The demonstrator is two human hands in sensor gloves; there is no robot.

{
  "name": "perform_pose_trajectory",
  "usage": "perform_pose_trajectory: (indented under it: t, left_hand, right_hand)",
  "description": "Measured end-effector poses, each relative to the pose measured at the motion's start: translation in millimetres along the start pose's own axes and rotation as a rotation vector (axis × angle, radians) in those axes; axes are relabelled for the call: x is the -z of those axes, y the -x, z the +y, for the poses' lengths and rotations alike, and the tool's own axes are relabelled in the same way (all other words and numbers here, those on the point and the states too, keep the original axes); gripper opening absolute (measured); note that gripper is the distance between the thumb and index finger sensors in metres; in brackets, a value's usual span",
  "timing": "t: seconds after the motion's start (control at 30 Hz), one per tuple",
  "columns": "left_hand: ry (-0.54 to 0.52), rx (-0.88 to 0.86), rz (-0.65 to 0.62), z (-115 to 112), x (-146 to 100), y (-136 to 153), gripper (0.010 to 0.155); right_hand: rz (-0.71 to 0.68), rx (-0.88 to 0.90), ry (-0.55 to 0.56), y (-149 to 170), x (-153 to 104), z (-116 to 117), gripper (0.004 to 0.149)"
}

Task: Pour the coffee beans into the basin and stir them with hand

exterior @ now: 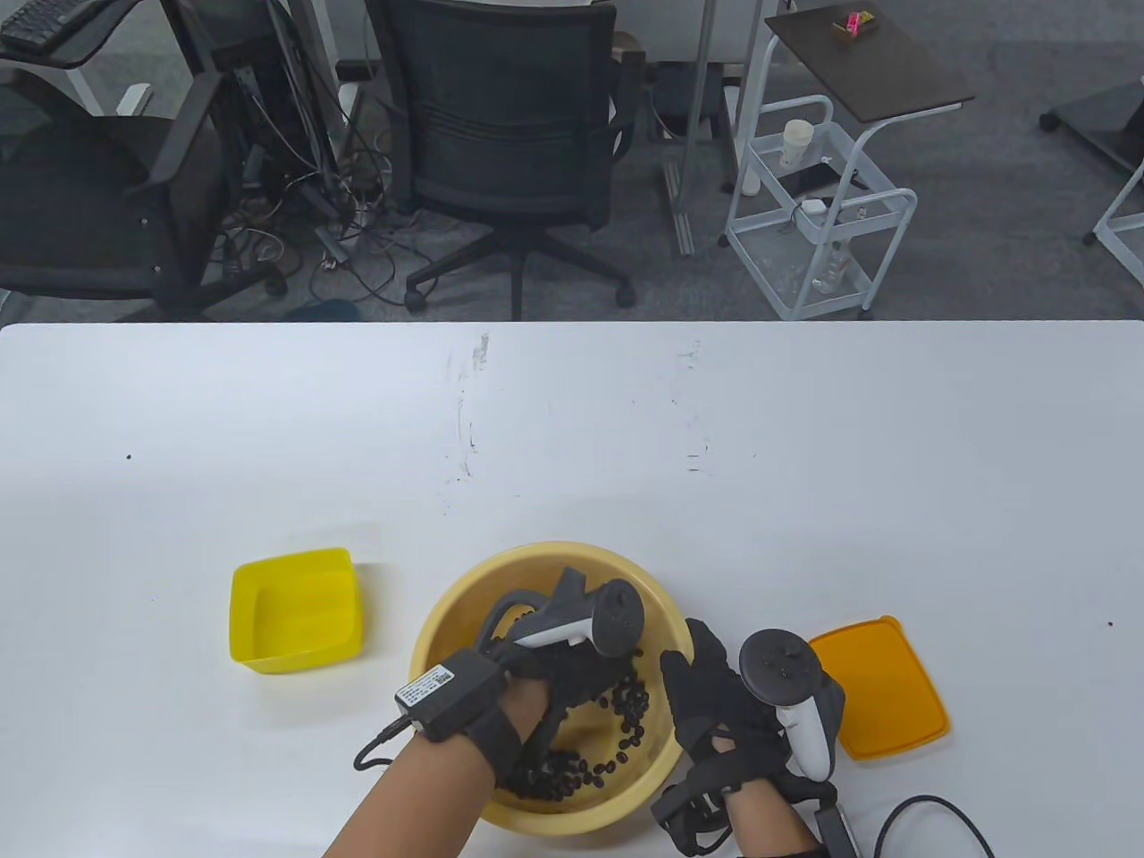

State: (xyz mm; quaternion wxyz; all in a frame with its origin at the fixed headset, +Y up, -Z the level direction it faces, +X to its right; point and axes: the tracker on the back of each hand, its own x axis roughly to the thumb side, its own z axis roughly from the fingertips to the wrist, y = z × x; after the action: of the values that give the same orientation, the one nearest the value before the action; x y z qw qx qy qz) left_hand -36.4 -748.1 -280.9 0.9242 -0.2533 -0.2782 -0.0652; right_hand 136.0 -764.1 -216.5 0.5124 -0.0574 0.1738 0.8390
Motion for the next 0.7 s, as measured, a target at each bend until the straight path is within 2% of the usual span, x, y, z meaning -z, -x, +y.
perform_pose_trajectory:
  t: [0.03, 0.13, 0.37, 0.53, 0.6, 0.7]
  left_hand:
    - [0.023, 0.094, 0.008, -1.0, -1.8, -2.2, 0.053]
    - [0.078, 0.234, 0.068, -0.7, -4.6, -3.8, 0.057]
    - [0.300, 0.376, 0.242, -4.0, -11.6, 9.6, 0.058]
    - [0.451, 0.308, 0.254, -7.2, -15.0, 10.2, 0.055]
    - [0.590, 0.194, 0.162, -11.9, -15.3, 8.5, 0.054]
    - [0.583, 0.000, 0.055, -9.3, -19.2, 3.3, 0.053]
  right_hand:
    - [0.000, 0.001, -0.001, 0.0, 0.0, 0.0, 0.064]
    - [0.000, 0.001, 0.000, 0.0, 0.0, -0.1, 0.064]
    - [0.001, 0.001, 0.002, 0.2, -0.1, -0.1, 0.064]
    - [0.002, 0.002, 0.005, 0.3, -0.2, -0.1, 0.064]
    - [0.002, 0.002, 0.007, 0.4, -0.2, 0.0, 0.064]
    - [0.001, 0.004, 0.007, 0.4, -0.1, -0.1, 0.064]
